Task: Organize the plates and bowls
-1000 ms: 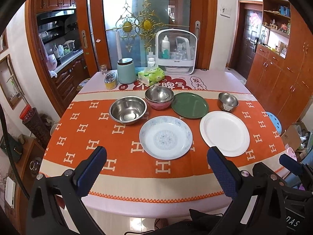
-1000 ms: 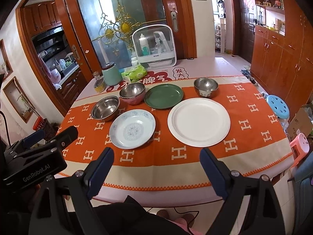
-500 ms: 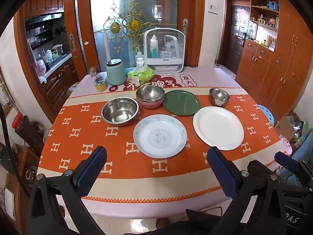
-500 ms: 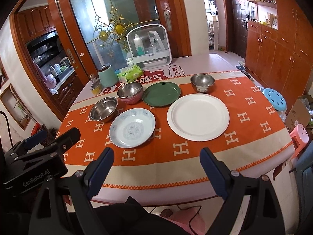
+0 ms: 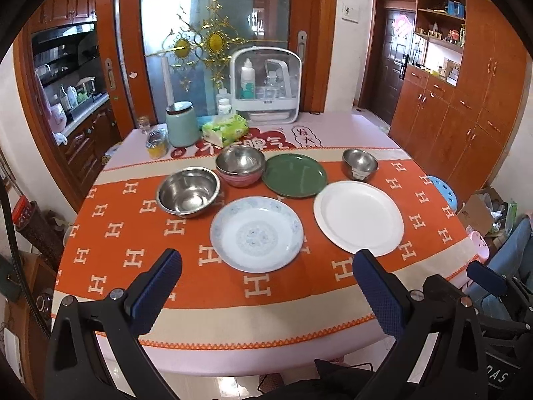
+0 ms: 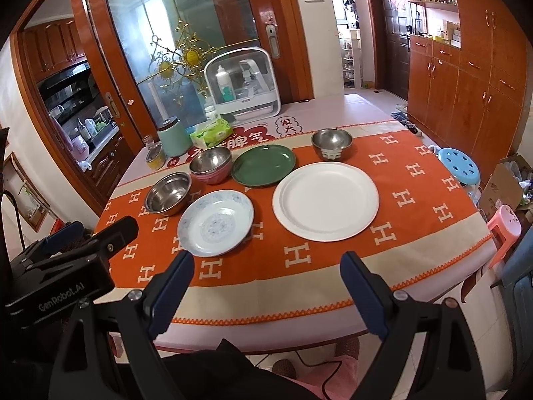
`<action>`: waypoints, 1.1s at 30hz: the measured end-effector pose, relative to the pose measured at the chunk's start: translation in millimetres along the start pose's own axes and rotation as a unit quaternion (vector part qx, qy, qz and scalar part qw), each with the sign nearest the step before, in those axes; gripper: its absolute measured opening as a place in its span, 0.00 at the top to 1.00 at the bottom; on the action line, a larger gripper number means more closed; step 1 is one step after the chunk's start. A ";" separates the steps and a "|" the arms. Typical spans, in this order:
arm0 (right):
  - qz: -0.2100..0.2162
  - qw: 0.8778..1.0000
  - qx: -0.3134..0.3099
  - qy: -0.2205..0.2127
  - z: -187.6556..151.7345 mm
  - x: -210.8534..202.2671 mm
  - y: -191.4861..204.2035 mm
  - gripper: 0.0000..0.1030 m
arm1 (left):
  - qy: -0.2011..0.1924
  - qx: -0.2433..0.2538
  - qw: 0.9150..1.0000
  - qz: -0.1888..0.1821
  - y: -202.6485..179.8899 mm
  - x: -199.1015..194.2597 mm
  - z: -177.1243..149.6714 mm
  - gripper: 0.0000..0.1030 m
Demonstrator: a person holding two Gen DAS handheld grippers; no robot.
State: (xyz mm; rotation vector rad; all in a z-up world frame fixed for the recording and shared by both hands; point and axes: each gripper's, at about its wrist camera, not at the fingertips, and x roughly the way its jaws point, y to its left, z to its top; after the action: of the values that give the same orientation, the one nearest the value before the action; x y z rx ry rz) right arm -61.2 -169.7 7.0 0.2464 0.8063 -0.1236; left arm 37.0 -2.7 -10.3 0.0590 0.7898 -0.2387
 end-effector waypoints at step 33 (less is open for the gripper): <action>0.062 0.997 -0.049 -0.001 111.0 54.1 -147.7 0.13 | 0.053 -0.080 0.994 0.047 -128.5 82.0 59.3 0.01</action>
State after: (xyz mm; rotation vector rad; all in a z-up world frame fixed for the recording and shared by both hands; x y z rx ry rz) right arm 23.5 -342.4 16.4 0.2028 0.7912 0.0315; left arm 103.8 -151.6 -22.0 -0.0419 0.9062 -0.0833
